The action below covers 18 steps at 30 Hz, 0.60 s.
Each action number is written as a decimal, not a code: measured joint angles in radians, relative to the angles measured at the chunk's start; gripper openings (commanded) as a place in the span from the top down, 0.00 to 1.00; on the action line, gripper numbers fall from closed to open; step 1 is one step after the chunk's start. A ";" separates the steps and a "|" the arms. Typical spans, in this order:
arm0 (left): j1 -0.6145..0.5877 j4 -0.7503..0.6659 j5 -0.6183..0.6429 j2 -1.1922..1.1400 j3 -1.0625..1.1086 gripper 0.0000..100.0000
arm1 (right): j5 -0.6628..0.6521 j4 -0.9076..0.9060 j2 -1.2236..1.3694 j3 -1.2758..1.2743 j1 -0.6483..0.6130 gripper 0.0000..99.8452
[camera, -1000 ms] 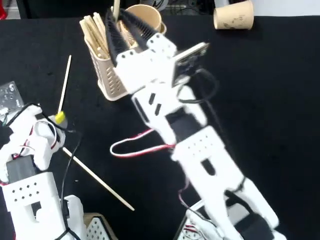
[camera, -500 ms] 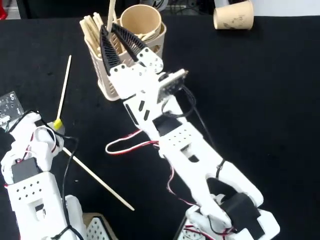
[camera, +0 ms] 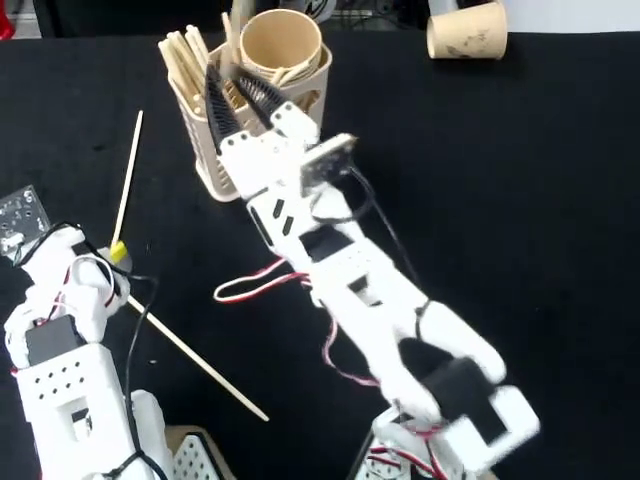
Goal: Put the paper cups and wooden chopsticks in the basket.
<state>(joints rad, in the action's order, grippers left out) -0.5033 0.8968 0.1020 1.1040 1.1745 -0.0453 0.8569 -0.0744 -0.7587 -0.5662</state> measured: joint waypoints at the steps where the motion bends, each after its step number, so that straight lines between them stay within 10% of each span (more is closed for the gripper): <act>1: 0.000 0.000 0.000 0.000 -0.002 0.75 | -0.031 0.000 0.015 0.000 0.000 0.98; 18: 0.000 0.000 0.000 0.000 0.005 0.75 | -0.112 -0.034 -0.074 -0.023 0.000 0.99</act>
<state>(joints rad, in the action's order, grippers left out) -0.5033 0.8968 0.1020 1.1040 1.1792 -0.1573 0.8232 -0.1481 -0.7818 -0.5662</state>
